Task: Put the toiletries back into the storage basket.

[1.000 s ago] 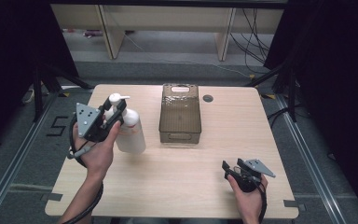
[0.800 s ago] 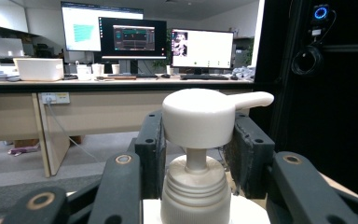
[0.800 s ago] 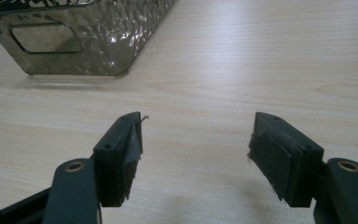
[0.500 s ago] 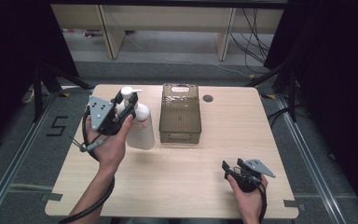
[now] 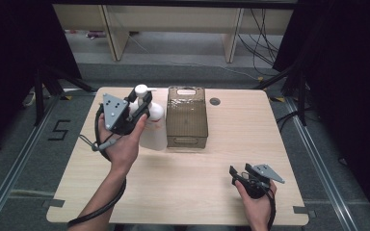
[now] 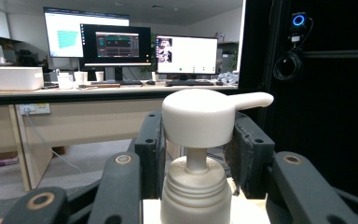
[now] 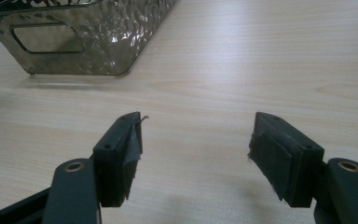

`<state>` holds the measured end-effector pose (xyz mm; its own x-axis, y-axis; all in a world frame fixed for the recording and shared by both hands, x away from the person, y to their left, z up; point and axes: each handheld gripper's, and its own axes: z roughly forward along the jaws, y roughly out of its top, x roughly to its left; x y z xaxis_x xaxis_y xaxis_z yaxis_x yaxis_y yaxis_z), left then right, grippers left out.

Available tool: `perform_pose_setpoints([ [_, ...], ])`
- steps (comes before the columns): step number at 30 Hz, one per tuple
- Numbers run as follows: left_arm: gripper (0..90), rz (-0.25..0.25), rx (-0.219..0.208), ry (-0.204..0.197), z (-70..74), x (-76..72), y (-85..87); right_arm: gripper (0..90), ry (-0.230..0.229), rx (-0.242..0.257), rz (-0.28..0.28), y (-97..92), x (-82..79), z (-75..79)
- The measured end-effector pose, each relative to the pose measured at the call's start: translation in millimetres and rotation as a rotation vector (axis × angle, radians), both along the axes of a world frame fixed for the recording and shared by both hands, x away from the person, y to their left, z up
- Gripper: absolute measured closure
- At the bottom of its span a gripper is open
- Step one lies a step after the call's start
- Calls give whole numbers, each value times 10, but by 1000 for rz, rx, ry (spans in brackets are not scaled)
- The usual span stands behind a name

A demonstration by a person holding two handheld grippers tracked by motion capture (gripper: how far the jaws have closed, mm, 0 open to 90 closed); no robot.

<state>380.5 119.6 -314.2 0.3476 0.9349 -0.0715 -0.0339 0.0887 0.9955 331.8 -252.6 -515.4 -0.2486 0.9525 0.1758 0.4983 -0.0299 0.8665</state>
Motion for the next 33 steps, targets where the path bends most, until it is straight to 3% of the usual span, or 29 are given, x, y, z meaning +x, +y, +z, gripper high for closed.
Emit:
perform_pose_setpoints([
  [33,596,-50,-15,-24,190,140,-346,344,4,2,4,5,-5,7],
])
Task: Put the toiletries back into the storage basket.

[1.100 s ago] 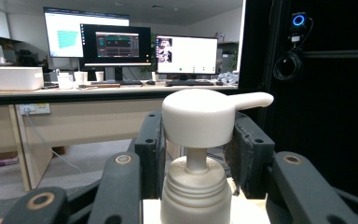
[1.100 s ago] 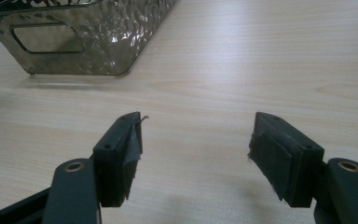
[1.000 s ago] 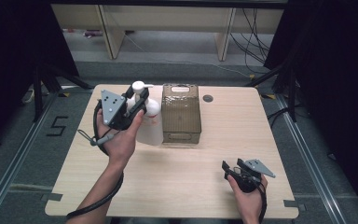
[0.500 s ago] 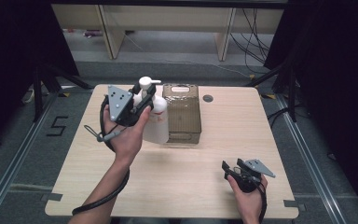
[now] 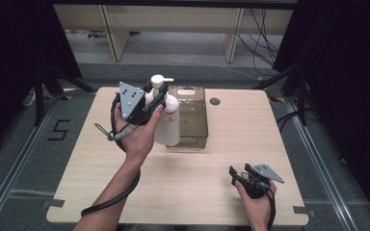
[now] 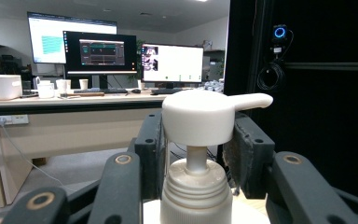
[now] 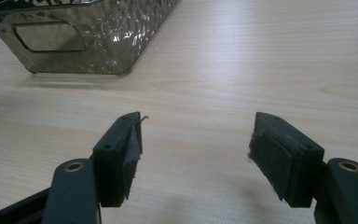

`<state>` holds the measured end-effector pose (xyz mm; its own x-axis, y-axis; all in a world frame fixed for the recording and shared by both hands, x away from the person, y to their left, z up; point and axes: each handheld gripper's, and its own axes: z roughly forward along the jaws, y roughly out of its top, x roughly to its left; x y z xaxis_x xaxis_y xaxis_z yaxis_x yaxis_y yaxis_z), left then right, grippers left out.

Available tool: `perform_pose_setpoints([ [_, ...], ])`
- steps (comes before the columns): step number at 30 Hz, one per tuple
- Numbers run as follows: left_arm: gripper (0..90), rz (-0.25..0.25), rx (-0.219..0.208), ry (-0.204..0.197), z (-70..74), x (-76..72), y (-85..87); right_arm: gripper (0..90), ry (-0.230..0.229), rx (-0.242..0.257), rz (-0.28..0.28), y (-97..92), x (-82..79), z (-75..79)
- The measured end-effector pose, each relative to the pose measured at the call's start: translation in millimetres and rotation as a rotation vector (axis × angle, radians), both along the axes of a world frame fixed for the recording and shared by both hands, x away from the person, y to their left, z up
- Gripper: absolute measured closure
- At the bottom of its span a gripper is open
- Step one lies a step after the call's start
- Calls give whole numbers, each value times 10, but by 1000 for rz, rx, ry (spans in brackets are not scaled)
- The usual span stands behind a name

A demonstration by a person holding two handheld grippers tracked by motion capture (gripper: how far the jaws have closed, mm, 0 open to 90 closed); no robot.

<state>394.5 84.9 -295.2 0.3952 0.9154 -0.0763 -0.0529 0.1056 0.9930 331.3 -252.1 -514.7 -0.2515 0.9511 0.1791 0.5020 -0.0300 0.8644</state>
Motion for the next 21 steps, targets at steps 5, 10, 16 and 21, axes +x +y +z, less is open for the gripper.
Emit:
perform_pose_setpoints([
  [5,596,-6,-3,0,11,38,-43,344,-2,0,-1,4,0,-1],
  [10,596,-7,12,-15,32,90,-89,343,-5,0,3,2,0,-2],
  [16,596,-10,8,-21,47,143,-143,343,-3,0,3,2,-2,-1],
  [21,596,-16,12,-20,41,176,-206,343,-4,2,5,3,-1,-2],
])
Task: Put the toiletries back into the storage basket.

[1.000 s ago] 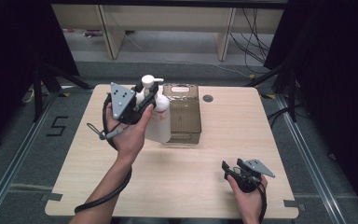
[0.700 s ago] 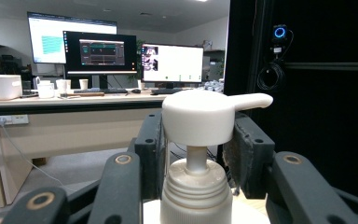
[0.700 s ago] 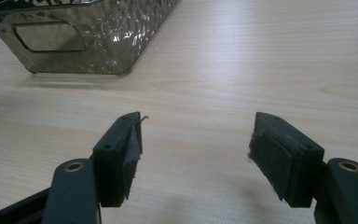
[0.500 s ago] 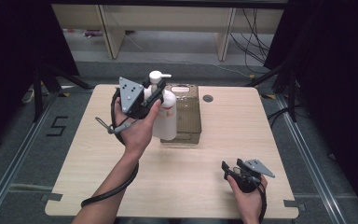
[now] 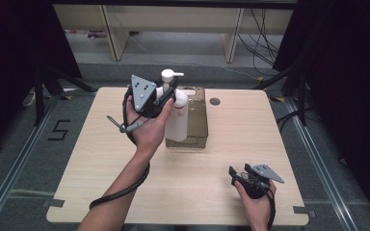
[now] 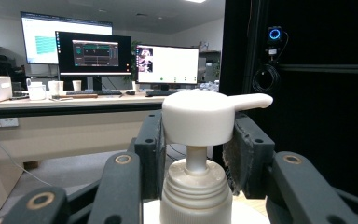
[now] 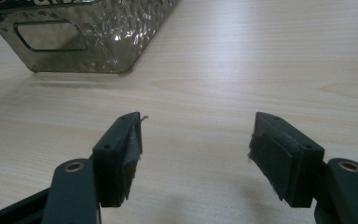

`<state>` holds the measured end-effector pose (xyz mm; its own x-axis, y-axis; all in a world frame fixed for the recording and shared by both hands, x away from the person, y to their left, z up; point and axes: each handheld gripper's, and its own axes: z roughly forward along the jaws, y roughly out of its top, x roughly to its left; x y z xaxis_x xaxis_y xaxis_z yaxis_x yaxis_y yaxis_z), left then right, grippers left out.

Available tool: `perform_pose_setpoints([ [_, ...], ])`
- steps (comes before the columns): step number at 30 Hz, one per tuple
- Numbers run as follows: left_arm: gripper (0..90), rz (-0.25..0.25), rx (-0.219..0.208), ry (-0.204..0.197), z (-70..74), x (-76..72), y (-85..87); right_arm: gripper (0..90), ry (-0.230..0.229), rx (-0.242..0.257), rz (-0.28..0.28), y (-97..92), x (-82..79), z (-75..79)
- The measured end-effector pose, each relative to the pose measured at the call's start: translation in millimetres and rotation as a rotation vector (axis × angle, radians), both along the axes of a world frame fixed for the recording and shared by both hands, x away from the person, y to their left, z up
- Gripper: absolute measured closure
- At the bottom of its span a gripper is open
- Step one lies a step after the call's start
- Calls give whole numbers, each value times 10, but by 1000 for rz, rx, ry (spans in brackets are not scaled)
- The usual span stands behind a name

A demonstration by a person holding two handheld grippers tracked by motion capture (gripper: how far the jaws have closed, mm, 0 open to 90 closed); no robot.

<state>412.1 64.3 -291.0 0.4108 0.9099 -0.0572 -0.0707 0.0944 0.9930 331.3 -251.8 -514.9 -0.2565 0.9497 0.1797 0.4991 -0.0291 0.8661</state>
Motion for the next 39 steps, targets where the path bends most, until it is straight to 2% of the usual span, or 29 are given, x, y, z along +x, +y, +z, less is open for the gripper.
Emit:
perform_pose_setpoints([
  [19,596,-8,1,34,-49,182,-211,340,8,6,-4,-3,-1,0],
  [22,595,-7,0,38,-49,197,-222,341,13,-6,-8,-7,-6,6],
  [27,595,2,3,47,-68,239,-251,340,10,7,-1,-1,-3,0],
  [29,595,5,-11,66,-85,245,-264,340,8,7,-1,0,-2,-1],
  [39,595,27,-5,78,-135,301,-279,338,6,8,3,-2,-1,-1],
])
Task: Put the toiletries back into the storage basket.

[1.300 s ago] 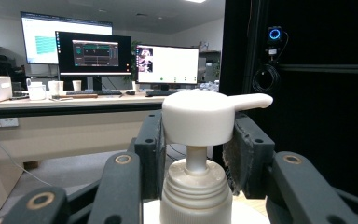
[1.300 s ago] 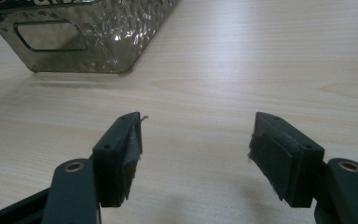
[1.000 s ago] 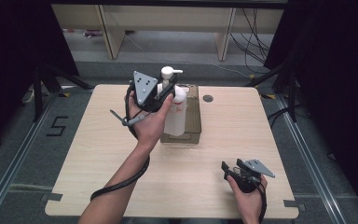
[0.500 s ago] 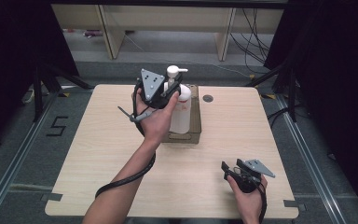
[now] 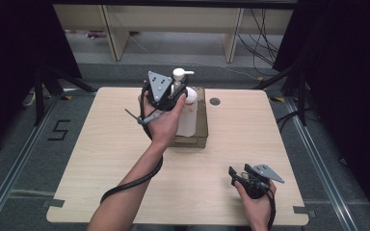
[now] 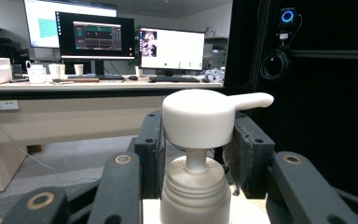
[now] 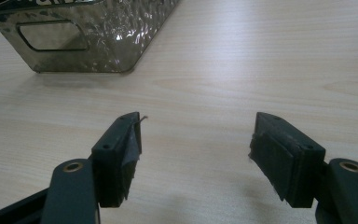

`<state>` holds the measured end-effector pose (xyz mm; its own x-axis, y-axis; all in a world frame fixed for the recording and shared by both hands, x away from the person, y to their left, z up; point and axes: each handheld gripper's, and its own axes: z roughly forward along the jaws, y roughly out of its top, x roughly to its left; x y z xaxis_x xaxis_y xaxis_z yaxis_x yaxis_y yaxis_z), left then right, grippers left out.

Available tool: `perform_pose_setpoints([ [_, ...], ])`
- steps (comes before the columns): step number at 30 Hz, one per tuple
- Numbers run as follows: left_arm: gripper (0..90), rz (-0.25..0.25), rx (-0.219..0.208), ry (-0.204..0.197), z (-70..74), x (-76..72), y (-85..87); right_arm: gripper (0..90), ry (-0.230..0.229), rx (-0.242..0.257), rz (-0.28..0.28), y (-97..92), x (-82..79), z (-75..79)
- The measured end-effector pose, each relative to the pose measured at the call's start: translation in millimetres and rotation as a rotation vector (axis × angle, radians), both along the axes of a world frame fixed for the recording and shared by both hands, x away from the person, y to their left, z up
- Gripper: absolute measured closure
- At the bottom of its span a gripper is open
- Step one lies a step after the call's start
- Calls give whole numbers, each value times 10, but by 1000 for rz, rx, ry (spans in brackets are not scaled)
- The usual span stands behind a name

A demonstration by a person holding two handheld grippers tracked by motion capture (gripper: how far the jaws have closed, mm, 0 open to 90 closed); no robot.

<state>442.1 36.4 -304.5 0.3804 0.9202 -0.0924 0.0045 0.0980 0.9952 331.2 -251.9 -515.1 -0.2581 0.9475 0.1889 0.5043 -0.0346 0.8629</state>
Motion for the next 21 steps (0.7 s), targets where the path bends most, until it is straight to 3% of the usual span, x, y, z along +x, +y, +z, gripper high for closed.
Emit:
perform_pose_setpoints([
  [21,595,25,13,8,-55,55,-11,336,4,20,3,15,-3,-2],
])
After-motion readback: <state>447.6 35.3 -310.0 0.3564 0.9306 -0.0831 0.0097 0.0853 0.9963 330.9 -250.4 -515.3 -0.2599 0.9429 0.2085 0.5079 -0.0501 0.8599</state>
